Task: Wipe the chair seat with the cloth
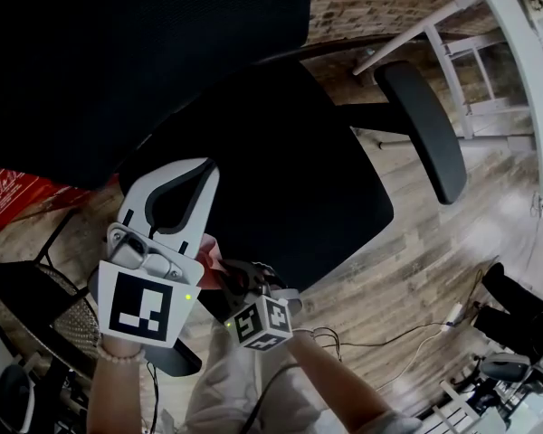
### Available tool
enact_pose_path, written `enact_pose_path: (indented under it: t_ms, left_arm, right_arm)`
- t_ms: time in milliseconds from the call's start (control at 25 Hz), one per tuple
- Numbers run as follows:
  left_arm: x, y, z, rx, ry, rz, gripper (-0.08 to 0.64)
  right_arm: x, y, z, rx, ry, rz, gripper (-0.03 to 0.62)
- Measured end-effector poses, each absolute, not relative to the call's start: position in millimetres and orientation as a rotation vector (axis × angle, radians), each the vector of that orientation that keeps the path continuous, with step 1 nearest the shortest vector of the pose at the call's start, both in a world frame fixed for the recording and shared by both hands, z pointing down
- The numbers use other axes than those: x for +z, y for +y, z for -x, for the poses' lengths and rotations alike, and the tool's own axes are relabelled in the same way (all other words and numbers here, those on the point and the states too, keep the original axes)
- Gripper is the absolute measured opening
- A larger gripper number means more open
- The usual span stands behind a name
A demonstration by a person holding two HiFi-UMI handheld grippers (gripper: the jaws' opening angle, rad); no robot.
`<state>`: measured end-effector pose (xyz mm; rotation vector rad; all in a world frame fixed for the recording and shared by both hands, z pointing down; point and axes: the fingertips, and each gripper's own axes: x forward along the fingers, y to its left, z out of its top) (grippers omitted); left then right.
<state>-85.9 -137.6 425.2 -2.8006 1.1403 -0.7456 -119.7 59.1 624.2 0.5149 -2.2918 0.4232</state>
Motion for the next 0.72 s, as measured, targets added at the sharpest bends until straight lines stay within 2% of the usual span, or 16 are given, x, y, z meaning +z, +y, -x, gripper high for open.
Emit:
enact_pose_path:
  t_ms: [360,720]
  left_arm:
    - [424.5,-133.9,70.0,-0.725,1.119,2.813,0.018]
    - [425.9,-133.4,50.3,-0.731,1.078,2.823,0.018]
  right_arm:
    - [633.0,30.0,61.0,0.382,-2.202,-0.628,0.055]
    - [640.2,-24.4,-49.7,0.426,-2.037,-0.948,0.055]
